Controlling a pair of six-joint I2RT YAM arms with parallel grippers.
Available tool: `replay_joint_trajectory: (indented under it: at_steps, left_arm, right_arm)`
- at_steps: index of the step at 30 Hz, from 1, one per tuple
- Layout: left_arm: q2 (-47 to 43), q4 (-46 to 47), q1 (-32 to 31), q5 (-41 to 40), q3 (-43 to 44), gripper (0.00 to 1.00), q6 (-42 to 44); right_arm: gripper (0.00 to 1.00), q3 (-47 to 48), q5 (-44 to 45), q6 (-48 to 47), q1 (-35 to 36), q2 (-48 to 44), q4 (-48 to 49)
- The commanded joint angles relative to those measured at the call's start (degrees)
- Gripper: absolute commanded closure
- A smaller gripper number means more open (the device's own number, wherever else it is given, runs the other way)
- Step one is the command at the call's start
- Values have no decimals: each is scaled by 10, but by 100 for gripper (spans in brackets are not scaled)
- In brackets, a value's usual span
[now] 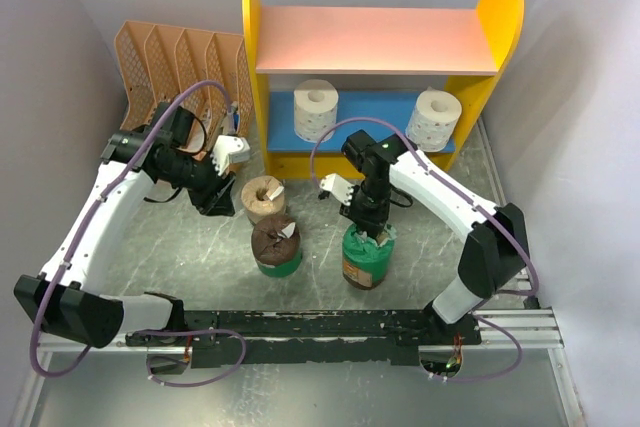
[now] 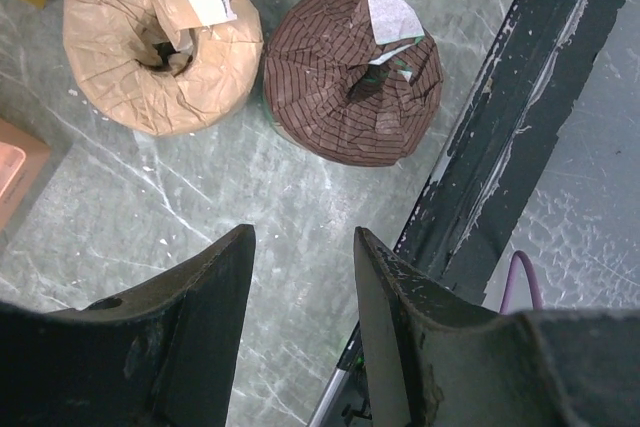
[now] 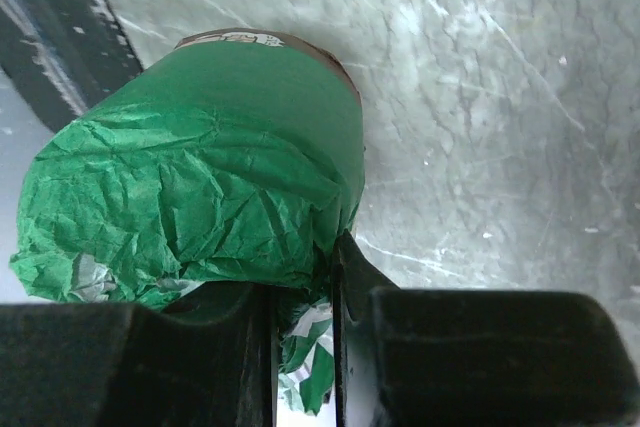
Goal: Place and organize the paper towels onto the shelf
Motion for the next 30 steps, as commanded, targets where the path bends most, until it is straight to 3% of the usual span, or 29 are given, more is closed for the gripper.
replay_joint_trajectory:
  at_steps: [1, 6, 24, 30]
  left_arm:
    - [-18, 7, 5, 21, -14, 44, -1]
    - [-21, 7, 5, 26, -18, 44, -2]
    - [-30, 1, 7, 36, -34, 40, 7]
    - [-28, -5, 6, 38, -32, 40, 12]
  right_arm:
    - [100, -7, 70, 25, -2, -18, 50]
    - [100, -32, 160, 67, -3, -3, 141]
    - [91, -54, 160, 88, -3, -1, 162]
    - [74, -32, 165, 82, -4, -4, 142]
